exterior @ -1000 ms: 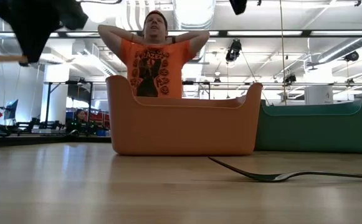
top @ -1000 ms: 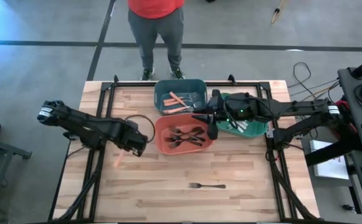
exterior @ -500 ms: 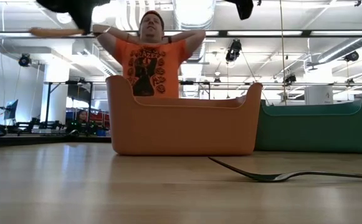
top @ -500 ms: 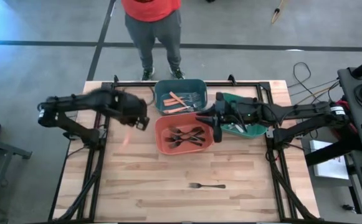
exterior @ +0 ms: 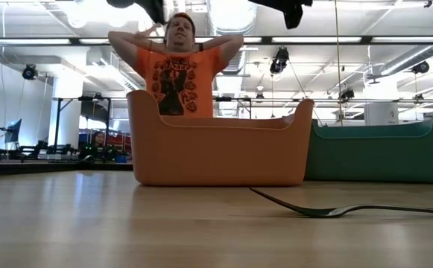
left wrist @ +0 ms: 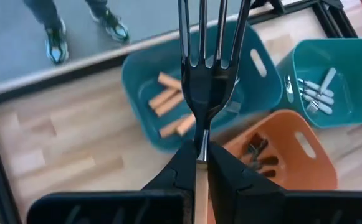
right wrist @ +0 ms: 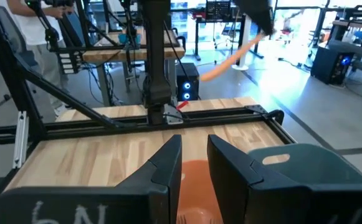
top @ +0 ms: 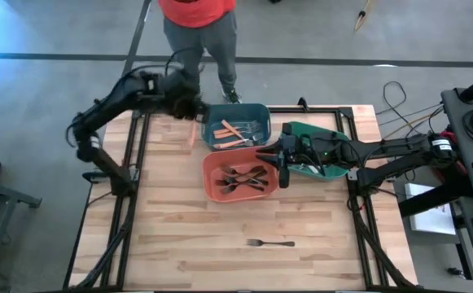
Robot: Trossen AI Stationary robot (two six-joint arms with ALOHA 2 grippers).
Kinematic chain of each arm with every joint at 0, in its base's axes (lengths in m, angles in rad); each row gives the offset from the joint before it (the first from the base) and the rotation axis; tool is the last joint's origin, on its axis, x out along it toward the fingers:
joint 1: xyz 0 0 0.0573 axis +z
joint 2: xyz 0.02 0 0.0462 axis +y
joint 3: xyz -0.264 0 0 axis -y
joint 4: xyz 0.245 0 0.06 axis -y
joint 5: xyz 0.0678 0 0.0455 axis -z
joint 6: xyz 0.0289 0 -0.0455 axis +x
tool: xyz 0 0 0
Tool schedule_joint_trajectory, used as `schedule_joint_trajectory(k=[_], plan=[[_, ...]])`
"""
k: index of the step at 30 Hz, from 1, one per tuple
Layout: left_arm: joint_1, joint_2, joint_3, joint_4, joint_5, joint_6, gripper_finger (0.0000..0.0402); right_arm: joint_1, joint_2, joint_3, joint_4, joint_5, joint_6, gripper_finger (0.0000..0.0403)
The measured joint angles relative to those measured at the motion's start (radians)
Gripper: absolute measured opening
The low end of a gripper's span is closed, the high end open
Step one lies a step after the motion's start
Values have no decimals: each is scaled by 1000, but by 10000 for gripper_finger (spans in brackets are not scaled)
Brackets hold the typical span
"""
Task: Sort silverware by color (type)
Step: Put the orange fork into the blue bin
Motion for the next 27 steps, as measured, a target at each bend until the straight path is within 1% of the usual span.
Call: schedule_joint_trajectory(k=[4, 8, 11, 16, 23, 27], plan=[[39, 121, 159, -45, 10, 107, 2, 0, -9, 0, 1, 0, -11, 68], [45, 198, 238, -42, 20, 183, 2, 0, -20, 0, -1, 0, -13, 72], [50, 205, 211, -47, 34, 211, 2, 0, -26, 0, -5, 0, -14, 72], [52, 211, 169, -45, 30, 279, 2, 0, -29, 0, -12, 0, -12, 67], [62, 210, 161, -44, -21, 456, 2, 0, -31, 0, -14, 1, 50, 68], [63, 210, 161, -41, -92, 611, 2, -1, -32, 0, -12, 9, 90, 69]])
